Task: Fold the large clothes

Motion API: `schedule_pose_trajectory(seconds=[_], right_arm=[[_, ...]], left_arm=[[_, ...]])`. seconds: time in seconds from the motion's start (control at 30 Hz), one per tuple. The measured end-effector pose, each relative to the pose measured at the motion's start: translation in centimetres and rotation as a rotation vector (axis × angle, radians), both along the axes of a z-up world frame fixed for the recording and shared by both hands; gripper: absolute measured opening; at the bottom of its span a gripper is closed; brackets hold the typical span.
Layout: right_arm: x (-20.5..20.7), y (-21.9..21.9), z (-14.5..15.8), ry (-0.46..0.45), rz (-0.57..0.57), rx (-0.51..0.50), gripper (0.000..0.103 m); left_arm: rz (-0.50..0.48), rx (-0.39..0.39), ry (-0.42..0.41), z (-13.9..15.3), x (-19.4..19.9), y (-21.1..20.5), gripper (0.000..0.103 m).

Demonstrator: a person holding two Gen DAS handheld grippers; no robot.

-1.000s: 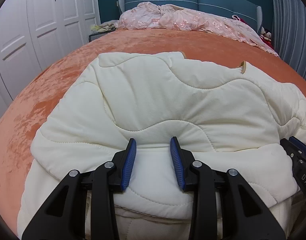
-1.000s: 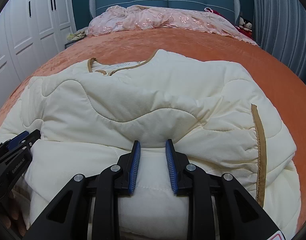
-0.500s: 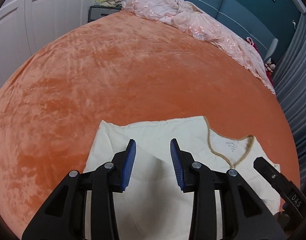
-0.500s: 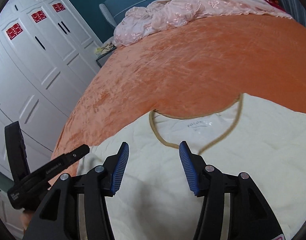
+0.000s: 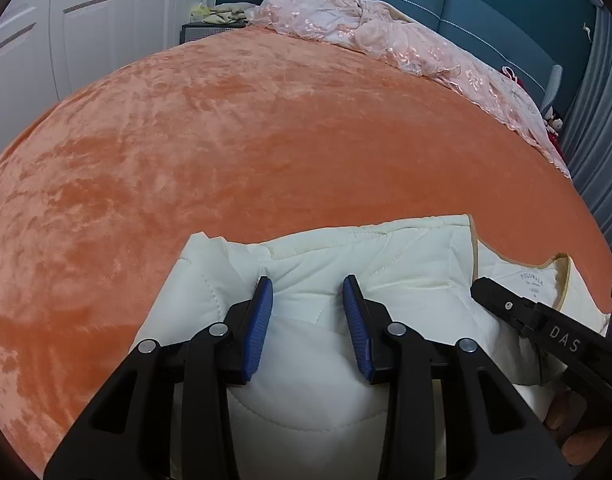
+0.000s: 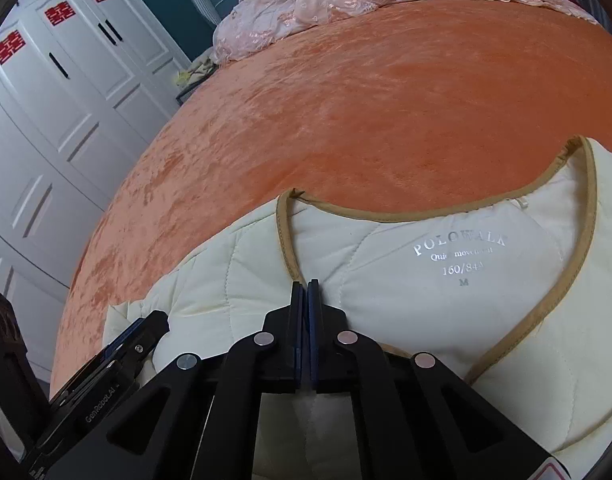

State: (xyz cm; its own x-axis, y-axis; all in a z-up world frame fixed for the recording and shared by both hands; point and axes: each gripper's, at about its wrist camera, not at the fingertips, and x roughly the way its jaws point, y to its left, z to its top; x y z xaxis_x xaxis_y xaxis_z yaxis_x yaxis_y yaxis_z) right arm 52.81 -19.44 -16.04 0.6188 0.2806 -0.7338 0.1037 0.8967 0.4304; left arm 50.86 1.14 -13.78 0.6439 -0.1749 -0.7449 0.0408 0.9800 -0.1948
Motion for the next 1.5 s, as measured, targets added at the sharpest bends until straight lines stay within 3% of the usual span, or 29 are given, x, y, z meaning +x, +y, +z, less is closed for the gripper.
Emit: schedule_pose_trajectory(seconds=[0.17, 0.33, 0.4, 0.43, 0.53, 0.57, 0.63, 0.7, 0.77, 0.83, 0.87, 0.93, 1.0, 1.13, 1.5], right_arm=[[0.0, 1.1, 0.0, -0.017, -0.003, -0.082, 0.0], [0.1, 0.5, -0.1, -0.014, -0.023, -0.062, 0.0], [-0.9, -0.6, 1.5, -0.033, -0.096, -0.085, 0.001], [-2.0, -1.9, 3.0, -0.065, -0.161, -0.101, 0.006], [-5.8, -7.9, 7.0, -0.148, -0.26, -0.051, 0.013], [-6.7, -10.0, 7.8, -0.152, -0.277, -0.05, 0.015], [-8.4, -14.3, 8.4, -0.136, -0.318, -0.071, 0.03], [-9.4, -17.9, 7.5, -0.085, -0.372, -0.079, 0.032], [-9.9, -20.4, 5.9, -0.026, -0.385, -0.035, 0.032], [-10.1, -21.5, 4.6, 0.004, -0.372, -0.001, 0.03], [-10.1, -21.8, 4.1, 0.012, -0.359, 0.007, 0.027], [-9.9, -21.9, 3.4, 0.022, -0.334, -0.004, 0.023], [-9.6, -21.8, 2.7, 0.035, -0.316, -0.011, 0.022], [-9.0, -21.1, 1.8, 0.041, -0.297, -0.042, 0.022], [-9.0, -20.2, 0.9, 0.023, -0.303, -0.15, 0.02]], left_arm=[[0.005, 0.022, -0.023, -0.1, 0.1, -0.4, 0.036], [0.013, 0.059, -0.027, -0.4, 0.4, -0.8, 0.036], [0.009, 0.07, -0.015, -0.2, 0.5, -0.9, 0.036], [0.004, 0.066, -0.001, 0.0, 0.6, -0.9, 0.036], [0.005, 0.095, 0.028, 2.1, 0.5, -1.1, 0.036], [-0.001, 0.088, 0.001, 3.3, -0.3, -1.6, 0.036], [-0.077, -0.016, -0.066, 6.3, -2.0, -3.6, 0.043], [-0.162, -0.073, -0.089, 8.5, -3.0, -7.4, 0.07], [-0.283, -0.138, -0.066, 9.4, -3.4, -12.2, 0.07], [-0.385, -0.143, -0.023, 9.1, -3.4, -17.2, 0.068], [-0.417, -0.108, -0.011, 8.6, -3.4, -19.5, 0.063], [-0.453, -0.042, 0.019, 7.2, -3.3, -22.8, 0.055], [-0.454, -0.008, 0.077, 5.2, -2.7, -24.6, 0.054], [-0.428, 0.025, 0.154, 1.3, -2.0, -25.7, 0.048], [-0.413, 0.025, 0.086, -0.6, -2.3, -25.4, 0.048]])
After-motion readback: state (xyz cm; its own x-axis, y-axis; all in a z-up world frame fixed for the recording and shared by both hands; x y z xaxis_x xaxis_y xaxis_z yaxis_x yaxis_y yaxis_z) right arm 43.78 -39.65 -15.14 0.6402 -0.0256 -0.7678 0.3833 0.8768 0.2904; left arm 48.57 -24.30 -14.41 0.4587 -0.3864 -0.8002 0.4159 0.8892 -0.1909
